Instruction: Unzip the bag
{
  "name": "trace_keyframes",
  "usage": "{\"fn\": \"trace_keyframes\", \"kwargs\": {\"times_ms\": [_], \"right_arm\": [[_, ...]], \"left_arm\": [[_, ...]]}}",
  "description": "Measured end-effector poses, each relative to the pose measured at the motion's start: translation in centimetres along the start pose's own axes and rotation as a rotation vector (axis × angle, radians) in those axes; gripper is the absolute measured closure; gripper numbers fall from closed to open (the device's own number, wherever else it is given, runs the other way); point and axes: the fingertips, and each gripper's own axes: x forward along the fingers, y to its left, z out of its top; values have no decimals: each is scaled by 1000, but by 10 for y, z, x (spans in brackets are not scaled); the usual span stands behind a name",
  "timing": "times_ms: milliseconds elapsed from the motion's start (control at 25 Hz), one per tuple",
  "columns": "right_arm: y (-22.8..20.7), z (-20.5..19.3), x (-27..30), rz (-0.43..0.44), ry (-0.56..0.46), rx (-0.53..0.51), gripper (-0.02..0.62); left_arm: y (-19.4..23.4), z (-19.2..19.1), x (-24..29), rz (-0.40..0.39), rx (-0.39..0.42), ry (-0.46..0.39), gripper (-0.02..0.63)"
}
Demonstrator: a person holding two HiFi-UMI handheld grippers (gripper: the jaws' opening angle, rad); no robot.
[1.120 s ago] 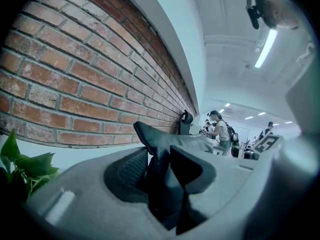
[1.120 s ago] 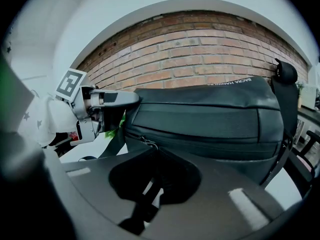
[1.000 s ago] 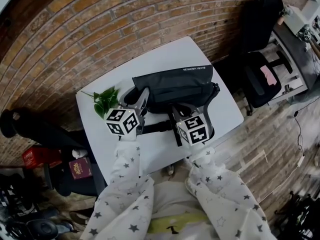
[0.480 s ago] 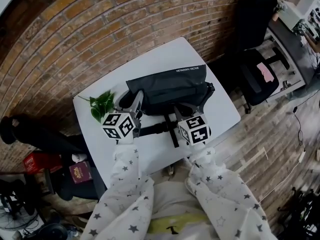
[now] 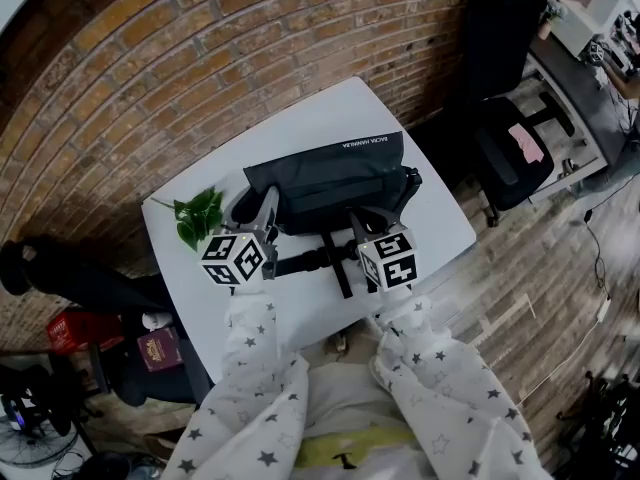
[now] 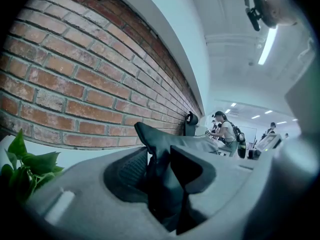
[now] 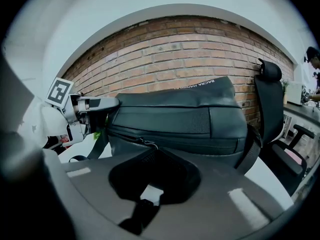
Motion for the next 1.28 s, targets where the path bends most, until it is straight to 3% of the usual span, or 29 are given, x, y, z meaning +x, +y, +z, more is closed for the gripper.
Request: {"fn": "trace_keyframes", "kwargs": {"times_ms": [1120, 1280], "right_arm": [[-37, -1, -10, -89, -14, 54, 575], [-49, -2, -18, -135, -22, 85, 575]], "left_arm": [[5, -3, -2, 31, 23, -19, 465], [5, -3, -3, 33, 23, -21, 465]]}}
